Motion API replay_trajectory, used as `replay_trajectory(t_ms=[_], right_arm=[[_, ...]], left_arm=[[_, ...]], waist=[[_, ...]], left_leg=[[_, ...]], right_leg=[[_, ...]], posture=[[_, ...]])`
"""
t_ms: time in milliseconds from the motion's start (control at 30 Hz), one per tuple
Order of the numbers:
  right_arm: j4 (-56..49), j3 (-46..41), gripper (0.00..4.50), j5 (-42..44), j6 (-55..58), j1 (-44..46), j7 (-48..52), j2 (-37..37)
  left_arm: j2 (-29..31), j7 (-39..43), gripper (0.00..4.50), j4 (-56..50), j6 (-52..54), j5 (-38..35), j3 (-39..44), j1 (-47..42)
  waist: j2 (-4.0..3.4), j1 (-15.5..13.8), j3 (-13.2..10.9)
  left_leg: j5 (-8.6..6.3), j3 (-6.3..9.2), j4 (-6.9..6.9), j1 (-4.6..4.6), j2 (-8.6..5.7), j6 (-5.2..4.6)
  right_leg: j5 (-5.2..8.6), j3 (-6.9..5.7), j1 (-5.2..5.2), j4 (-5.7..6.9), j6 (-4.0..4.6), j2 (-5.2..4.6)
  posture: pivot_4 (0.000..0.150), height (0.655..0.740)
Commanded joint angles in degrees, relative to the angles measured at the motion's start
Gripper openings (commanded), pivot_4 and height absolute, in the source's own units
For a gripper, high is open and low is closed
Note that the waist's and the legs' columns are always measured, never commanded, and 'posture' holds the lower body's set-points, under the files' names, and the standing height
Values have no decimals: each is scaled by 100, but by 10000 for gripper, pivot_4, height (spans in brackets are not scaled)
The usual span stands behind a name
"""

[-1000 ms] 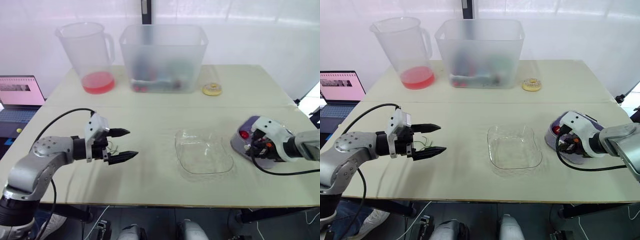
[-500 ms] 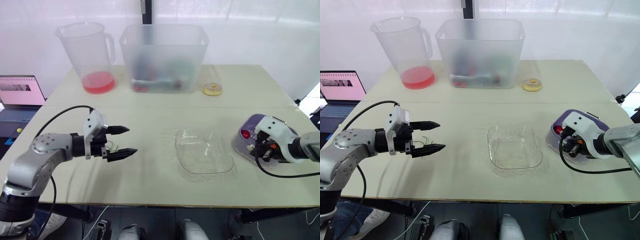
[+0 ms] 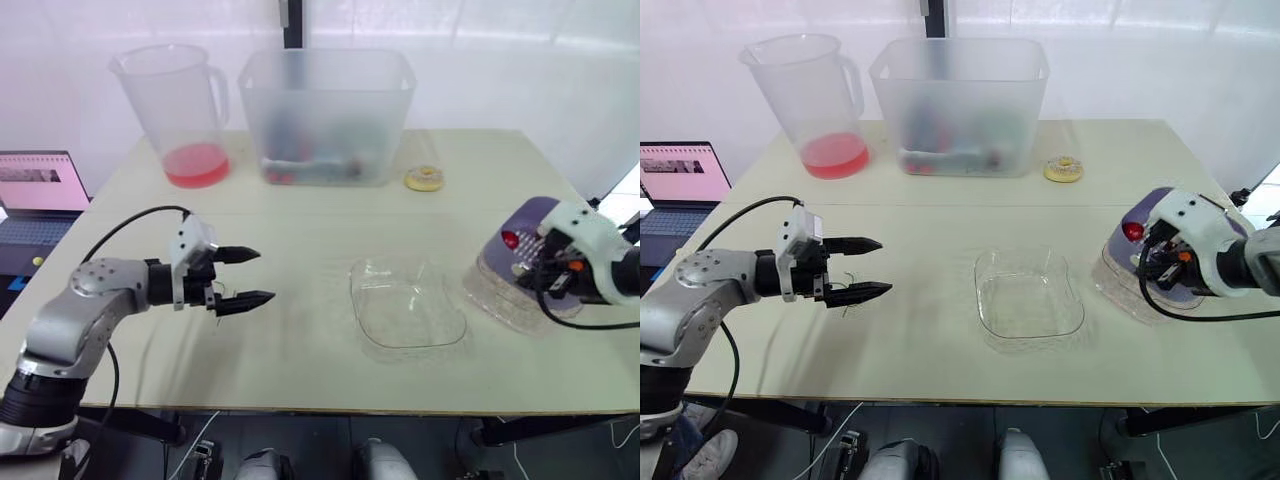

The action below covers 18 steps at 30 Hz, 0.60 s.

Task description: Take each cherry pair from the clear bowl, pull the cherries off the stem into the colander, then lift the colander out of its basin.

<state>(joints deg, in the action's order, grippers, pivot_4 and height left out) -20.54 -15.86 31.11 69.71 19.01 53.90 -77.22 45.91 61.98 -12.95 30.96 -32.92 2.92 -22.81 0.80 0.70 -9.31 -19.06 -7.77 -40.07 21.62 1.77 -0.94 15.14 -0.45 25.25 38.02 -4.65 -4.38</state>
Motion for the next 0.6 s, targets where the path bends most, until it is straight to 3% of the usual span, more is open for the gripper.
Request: replay_trajectory(t_ms=[33, 233, 600], right_arm=[[-146, -531, 2241, 131, 221, -8, -57, -27], [-194, -1023, 2241, 188, 369, -274, -108, 17], [75, -1892, 2241, 528, 562, -495, -272, 802]], left_arm=[[-35, 66, 45000, 33, -155, 48, 24, -94], [-123, 172, 45000, 187, -268, 126, -63, -211], [-199, 323, 45000, 384, -453, 281, -215, -352]], waist=[[0, -1, 0], [0, -2, 0], [1, -7, 0]], left_leg=[[0, 0, 0, 0, -1, 0], [0, 1, -1, 2, -5, 0], [0, 4, -1, 3, -6, 0]], right_leg=[[0, 0, 0, 0, 0, -2], [0, -2, 0, 0, 0, -5], [0, -5, -2, 0, -1, -2]], posture=[[1500, 7078], [1500, 7078], [1500, 7078]])
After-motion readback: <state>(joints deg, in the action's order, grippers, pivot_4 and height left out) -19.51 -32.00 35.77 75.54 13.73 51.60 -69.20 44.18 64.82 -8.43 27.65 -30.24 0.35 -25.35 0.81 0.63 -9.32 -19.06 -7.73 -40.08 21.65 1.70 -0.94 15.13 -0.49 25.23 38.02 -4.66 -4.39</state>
